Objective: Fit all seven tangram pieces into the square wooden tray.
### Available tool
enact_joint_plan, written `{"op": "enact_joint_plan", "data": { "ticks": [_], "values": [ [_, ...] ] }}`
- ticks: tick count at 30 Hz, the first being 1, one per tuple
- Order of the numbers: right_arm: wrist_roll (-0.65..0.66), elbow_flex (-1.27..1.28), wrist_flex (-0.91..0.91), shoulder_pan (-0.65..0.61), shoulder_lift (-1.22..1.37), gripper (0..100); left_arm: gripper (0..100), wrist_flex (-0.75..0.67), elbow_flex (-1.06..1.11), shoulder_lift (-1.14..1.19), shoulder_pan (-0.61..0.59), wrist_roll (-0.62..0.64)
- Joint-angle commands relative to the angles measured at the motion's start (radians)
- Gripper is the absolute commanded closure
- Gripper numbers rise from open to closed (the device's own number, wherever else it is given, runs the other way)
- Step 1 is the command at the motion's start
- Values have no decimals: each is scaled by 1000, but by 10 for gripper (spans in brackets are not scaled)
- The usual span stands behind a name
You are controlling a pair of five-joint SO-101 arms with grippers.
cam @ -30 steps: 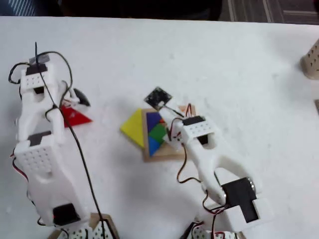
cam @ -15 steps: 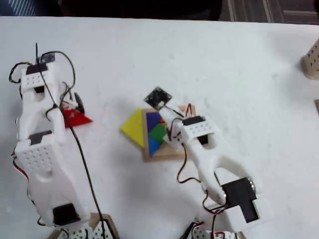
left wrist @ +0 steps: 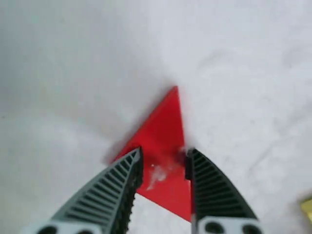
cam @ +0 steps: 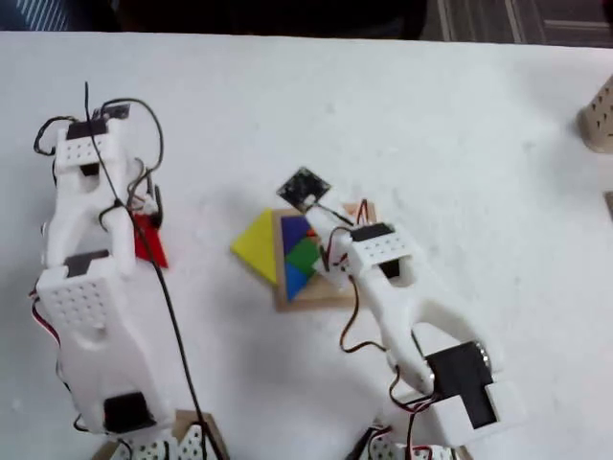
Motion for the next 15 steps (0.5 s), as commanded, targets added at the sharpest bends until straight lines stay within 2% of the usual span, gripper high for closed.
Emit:
{"op": "enact_joint_plan", "data": {
  "ticks": [1,3,9,15],
  "values": [
    [15,-25,16,-21,-1,981,866,12,8,61,31,-11],
    [15,-25,16,-21,-1,981,862,12,0,61,27,-21],
    [15,-25,16,-21,-1,981,858,-34,29,-39,27,-206],
    [15,-25,16,-21,-1,981,766,-180,259,-229,42,-322]
  ]
}}
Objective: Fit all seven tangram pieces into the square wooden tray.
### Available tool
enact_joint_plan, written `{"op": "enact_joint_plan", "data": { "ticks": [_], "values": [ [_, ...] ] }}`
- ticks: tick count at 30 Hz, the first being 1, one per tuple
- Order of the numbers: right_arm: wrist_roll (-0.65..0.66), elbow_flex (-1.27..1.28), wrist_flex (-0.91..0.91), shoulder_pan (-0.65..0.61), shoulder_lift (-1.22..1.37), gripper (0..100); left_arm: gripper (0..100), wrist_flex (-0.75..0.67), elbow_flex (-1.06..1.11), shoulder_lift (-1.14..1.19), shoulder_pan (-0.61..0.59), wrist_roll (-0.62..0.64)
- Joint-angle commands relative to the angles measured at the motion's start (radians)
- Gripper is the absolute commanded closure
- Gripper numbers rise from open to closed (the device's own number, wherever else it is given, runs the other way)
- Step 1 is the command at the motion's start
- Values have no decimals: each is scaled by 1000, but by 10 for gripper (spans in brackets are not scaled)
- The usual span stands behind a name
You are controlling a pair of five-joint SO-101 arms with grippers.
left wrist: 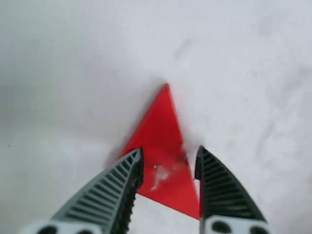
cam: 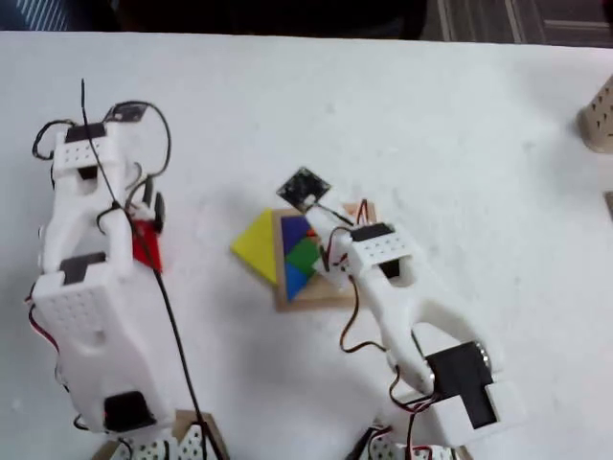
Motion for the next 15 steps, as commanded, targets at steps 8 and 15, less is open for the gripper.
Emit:
{"op": "enact_joint_plan", "data": {
  "ticks": [8,15],
  "values": [
    [15,-25,15,-21,-1,981,675,-384,555,-398,44,-416],
    [15,-25,15,-21,1,981,666,-516,632,-418,5,-557]
  ]
}}
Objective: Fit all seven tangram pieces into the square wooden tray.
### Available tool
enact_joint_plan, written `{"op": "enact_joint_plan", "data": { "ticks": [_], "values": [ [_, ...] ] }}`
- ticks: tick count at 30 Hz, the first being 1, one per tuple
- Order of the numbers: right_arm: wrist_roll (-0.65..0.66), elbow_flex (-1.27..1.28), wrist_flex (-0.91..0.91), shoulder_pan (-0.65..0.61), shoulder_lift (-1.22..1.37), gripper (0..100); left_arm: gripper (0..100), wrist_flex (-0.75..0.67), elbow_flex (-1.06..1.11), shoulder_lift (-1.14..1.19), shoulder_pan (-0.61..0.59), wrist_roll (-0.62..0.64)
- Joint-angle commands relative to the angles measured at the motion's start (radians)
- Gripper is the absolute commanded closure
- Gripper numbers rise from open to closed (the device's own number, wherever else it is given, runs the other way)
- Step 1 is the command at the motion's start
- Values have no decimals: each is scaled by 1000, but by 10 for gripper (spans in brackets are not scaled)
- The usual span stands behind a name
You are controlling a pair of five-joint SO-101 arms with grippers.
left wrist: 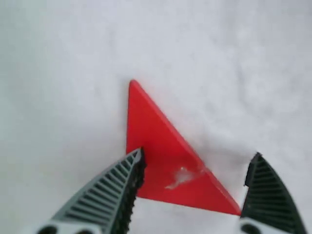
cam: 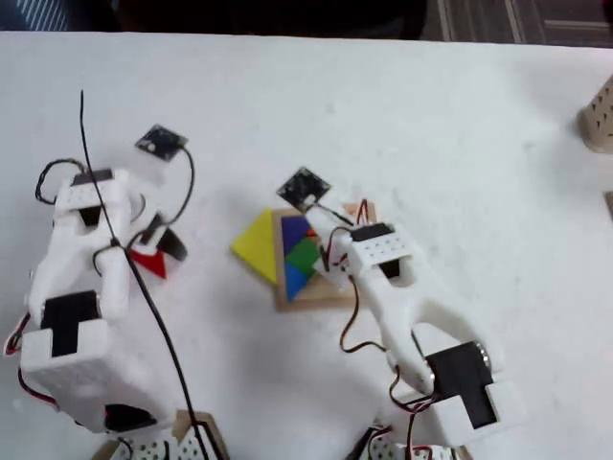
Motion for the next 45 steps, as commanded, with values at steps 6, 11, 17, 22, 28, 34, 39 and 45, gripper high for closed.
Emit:
{"op": "enact_joint_plan", "data": {
  "ticks": [6,11,17,22,28,34,39,45],
  "values": [
    [12,-25,12,-21,1,981,669,-68,6,53,-12,-414],
    [11,-25,12,-22,1,981,669,-61,11,59,-35,-512],
    [14,-25,10,-22,1,981,681,-68,-18,62,-61,-509],
    [14,-25,10,-22,1,981,849,-68,-83,64,-74,-508],
    [14,-25,12,-22,1,981,906,-123,-78,64,-88,-488],
    [14,-25,12,-22,1,981,906,-190,-86,54,-102,-270],
    [14,-25,12,-22,1,981,902,-141,-140,53,-117,-25],
    [14,-25,12,-22,1,981,832,17,-278,54,-203,476]
  ]
}}
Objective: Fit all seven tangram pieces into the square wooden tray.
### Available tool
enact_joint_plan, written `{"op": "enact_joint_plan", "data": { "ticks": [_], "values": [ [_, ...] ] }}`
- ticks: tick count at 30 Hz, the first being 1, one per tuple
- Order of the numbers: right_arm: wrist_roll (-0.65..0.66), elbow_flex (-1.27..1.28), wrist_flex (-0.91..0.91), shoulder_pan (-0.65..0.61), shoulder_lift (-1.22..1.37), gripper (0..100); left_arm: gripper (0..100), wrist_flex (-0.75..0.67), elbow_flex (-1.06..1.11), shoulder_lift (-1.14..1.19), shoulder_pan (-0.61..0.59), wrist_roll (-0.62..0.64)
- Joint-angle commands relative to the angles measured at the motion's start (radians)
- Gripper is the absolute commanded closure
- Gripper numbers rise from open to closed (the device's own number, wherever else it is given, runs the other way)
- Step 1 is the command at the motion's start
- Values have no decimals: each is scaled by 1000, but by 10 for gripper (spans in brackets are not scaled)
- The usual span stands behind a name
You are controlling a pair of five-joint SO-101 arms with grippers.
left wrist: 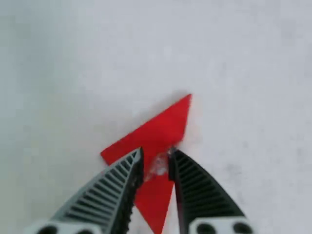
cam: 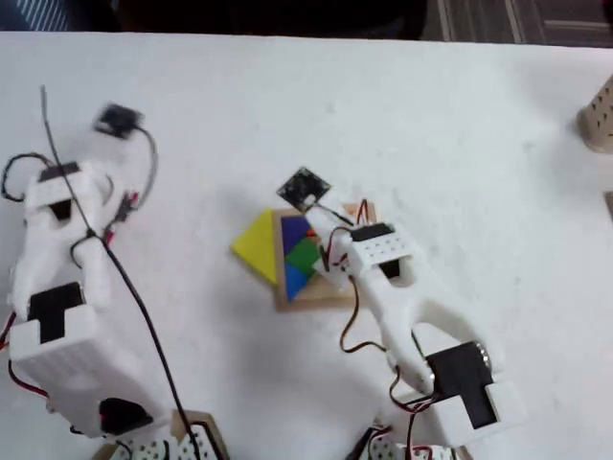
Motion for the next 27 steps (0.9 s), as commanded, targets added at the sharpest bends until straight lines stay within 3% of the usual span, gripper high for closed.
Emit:
{"op": "enact_joint_plan", "data": {
  "ticks": [1,3,8,18,27],
  "values": [
    [14,-25,10,-22,1,981,801,120,-127,-19,-88,457],
    [14,-25,10,-22,1,981,723,153,-140,-12,-102,526],
    [14,-25,12,-22,1,981,549,153,-123,-8,-120,318],
    [14,-25,12,-22,1,981,579,89,-170,99,-122,212],
    [14,-25,10,-22,1,981,609,89,-319,271,-113,11]
  ]
}}
